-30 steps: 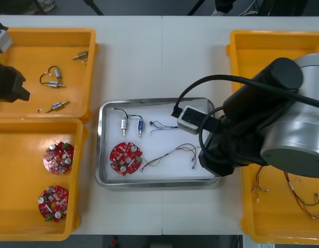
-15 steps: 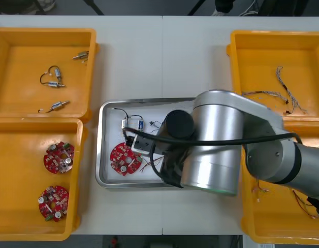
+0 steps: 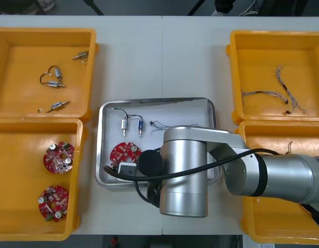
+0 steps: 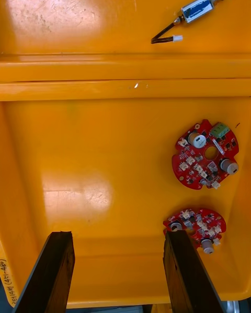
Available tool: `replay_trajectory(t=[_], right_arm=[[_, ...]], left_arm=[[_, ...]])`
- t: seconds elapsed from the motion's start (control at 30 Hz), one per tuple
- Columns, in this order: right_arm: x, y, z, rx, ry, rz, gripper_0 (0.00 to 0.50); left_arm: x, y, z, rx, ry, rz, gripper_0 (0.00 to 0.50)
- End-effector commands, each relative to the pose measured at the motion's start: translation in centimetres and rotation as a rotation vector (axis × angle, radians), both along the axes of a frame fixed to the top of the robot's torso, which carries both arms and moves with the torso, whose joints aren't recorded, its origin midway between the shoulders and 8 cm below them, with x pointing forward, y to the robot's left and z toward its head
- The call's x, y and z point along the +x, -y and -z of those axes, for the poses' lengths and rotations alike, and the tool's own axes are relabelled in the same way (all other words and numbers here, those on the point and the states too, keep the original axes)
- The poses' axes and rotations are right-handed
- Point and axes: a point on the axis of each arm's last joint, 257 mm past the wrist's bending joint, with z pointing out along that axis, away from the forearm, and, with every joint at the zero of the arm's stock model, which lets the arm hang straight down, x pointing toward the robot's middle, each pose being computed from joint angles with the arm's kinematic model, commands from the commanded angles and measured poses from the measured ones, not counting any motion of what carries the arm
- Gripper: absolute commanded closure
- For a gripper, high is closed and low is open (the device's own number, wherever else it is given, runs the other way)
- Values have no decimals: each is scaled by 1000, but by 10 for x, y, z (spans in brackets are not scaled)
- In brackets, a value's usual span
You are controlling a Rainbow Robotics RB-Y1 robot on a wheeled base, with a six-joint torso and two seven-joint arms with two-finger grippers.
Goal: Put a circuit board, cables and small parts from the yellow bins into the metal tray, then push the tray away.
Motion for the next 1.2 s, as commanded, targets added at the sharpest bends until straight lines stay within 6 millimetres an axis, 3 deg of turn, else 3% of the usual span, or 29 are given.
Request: replay_trajectory(t=[0.03,0.33,0.57,0.63,0.67,0.77,1.03,1.2], right_arm=[[-1,-19,0,-19,41,-99,0],[2,-24,17,-44,50,-110,0],[7,-22,17,-57,62,-109,0],[6,-22,17,-59,60,-109,143],[7,-21,17,-61,61,-108,278],[8,-21,16,-63,65,-106,487],[16,-19,10,-66,95,-106,500],[33,-18,-3,-74,155,-109,500]], left_arm=[[-5,-14,-16,83,15,72,0],[-6,-12,-15,79,12,84,0],[-6,-12,-14,84,11,84,0],[-6,-12,-13,84,8,87,0],[-6,-12,-13,86,7,87,0],[-6,-13,-13,88,6,87,0],[-6,-13,-13,88,6,87,0],[-6,-13,-13,88,6,87,0]])
